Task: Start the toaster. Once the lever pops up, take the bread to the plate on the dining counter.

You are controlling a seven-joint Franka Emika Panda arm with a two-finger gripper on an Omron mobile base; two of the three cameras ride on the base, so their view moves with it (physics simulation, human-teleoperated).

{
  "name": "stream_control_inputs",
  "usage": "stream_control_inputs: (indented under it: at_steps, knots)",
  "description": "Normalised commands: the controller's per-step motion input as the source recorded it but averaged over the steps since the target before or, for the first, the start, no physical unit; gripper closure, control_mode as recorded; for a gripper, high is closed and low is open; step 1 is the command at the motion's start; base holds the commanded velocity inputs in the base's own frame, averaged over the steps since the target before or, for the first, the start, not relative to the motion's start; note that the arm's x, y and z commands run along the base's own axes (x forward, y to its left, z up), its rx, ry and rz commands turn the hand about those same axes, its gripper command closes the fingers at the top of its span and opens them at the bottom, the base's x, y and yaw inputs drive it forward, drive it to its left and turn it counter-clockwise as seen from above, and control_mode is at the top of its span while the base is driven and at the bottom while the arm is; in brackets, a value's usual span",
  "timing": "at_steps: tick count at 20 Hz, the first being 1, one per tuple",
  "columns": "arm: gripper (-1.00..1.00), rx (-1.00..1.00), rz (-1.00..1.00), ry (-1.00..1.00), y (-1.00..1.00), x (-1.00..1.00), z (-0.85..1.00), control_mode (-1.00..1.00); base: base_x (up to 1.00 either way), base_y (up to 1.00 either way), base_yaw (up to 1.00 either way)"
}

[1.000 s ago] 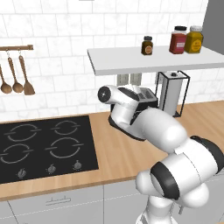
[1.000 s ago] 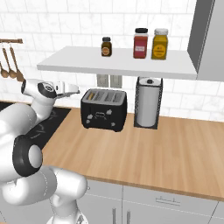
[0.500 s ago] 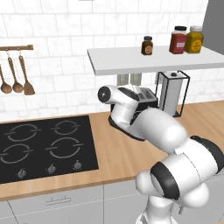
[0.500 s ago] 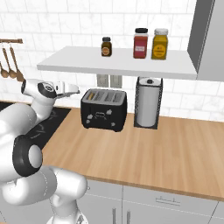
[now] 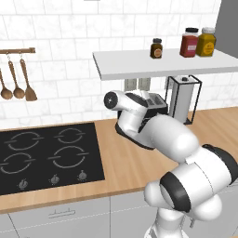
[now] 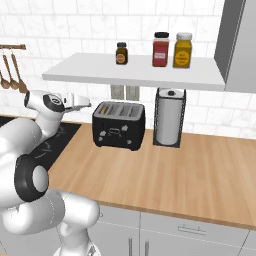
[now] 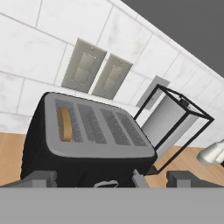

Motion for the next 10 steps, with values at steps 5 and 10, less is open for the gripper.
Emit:
stream_control_inputs:
  at_steps: [5,10]
  knots:
    - [-1.00,0.00,0.00,0.00,0.00,0.00,0.00,-1.00,0.00,0.00,0.00]
    - [-1.00,0.00,0.00,0.00,0.00,0.00,0.00,-1.00,0.00,0.00,0.00]
